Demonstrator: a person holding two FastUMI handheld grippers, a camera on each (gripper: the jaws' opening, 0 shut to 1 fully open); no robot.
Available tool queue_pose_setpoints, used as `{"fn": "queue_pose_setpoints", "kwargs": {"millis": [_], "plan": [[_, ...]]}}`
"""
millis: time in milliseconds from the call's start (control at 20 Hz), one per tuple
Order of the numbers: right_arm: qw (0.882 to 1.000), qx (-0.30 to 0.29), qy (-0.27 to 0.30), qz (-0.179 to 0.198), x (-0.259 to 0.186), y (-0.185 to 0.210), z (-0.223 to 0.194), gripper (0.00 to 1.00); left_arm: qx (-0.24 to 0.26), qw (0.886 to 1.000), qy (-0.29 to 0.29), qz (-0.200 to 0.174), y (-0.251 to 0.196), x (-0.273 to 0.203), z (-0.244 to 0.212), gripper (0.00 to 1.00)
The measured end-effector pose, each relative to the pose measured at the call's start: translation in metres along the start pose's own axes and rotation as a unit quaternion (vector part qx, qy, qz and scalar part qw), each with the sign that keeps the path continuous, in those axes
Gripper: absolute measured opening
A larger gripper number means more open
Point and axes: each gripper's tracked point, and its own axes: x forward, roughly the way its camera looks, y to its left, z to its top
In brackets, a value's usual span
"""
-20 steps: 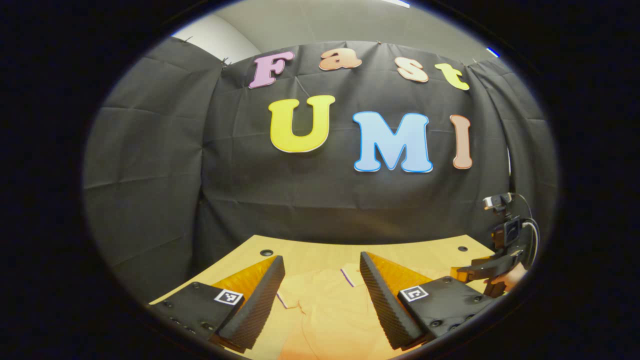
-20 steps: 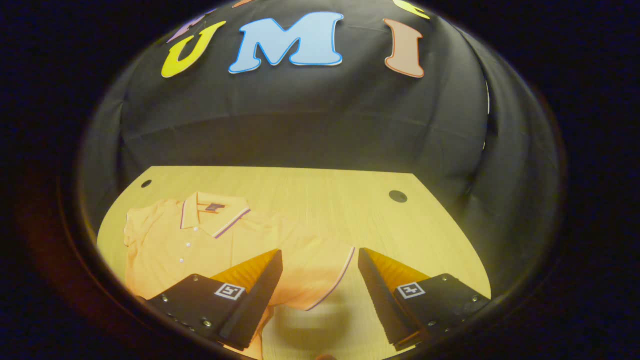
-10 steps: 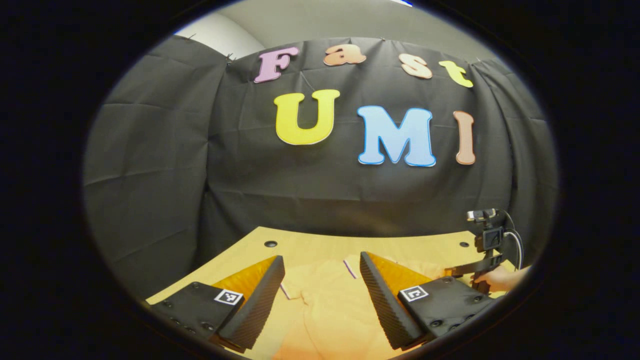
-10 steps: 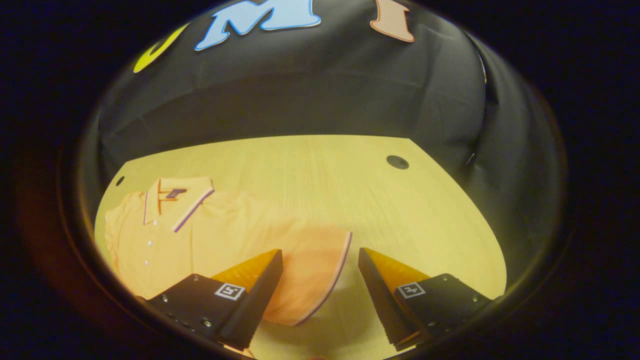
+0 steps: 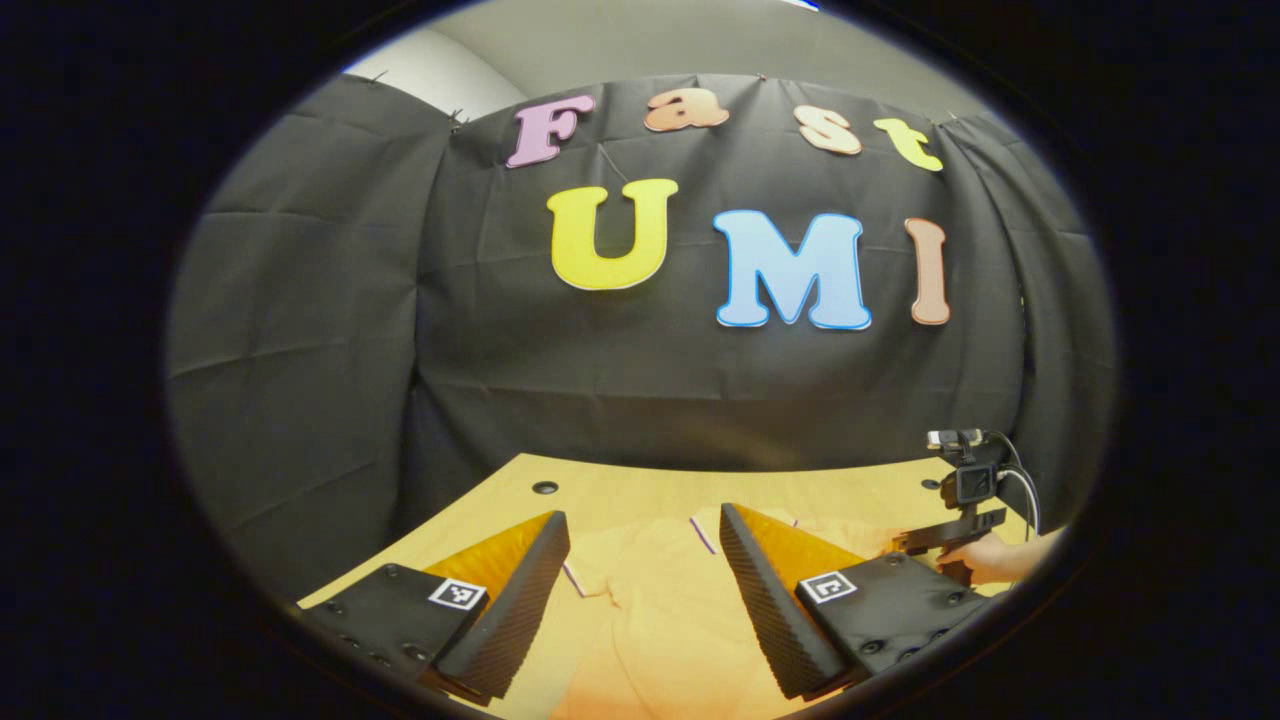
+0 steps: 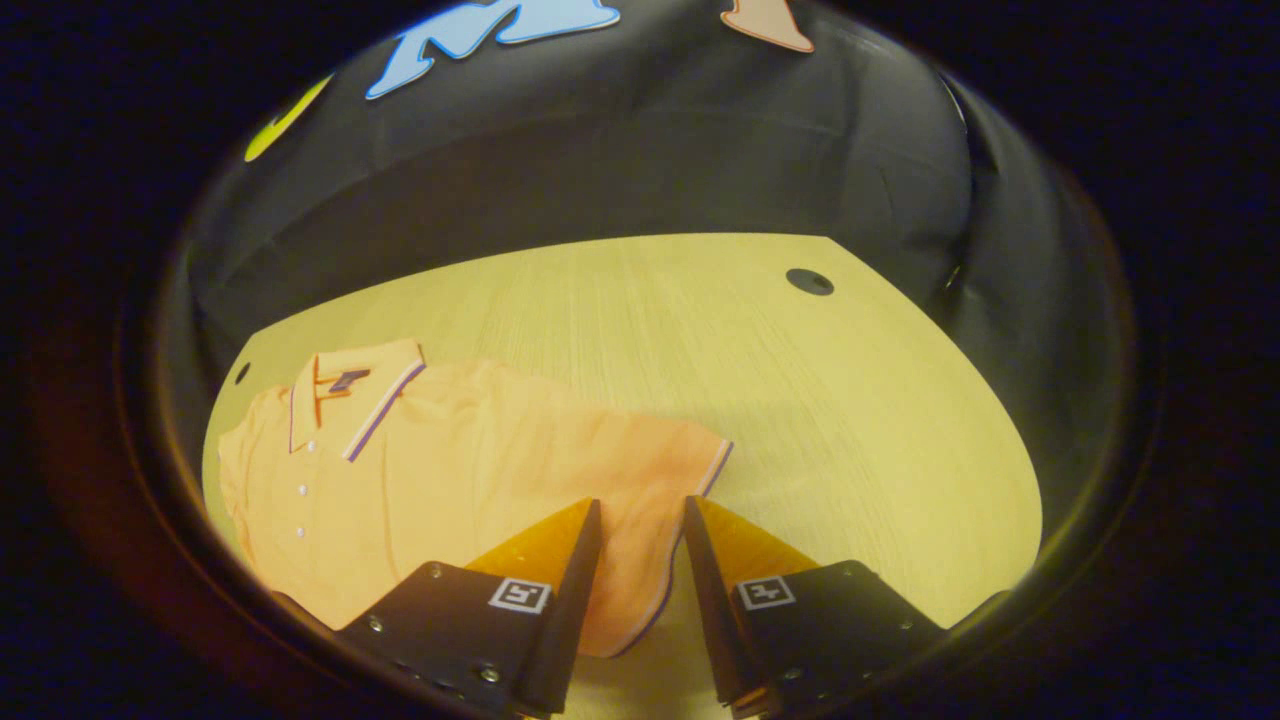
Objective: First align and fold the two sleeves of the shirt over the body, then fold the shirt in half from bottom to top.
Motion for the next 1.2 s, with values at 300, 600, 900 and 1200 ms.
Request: {"fn": "queue_pose_setpoints", "kwargs": {"millis": [300,600,900,1200], "plan": [[1.000,0.000,-0.007,-0.002,-0.004,0.005,0.007,0.07,0.003,1.000,-0.001,0.007,0.003,-0.006,0.000,0.99],[0.995,-0.066,-0.065,0.028,-0.030,0.027,0.039,0.02,0.002,1.000,-0.005,0.007,0.001,-0.009,0.002,1.00],[0.987,-0.114,-0.090,0.068,-0.049,0.068,0.050,0.02,-0.003,1.000,-0.008,0.007,0.000,-0.012,0.003,1.00],[0.974,-0.180,-0.089,0.102,-0.054,0.112,0.034,0.02,-0.008,1.000,-0.009,0.021,0.013,-0.015,0.001,0.99]]}}
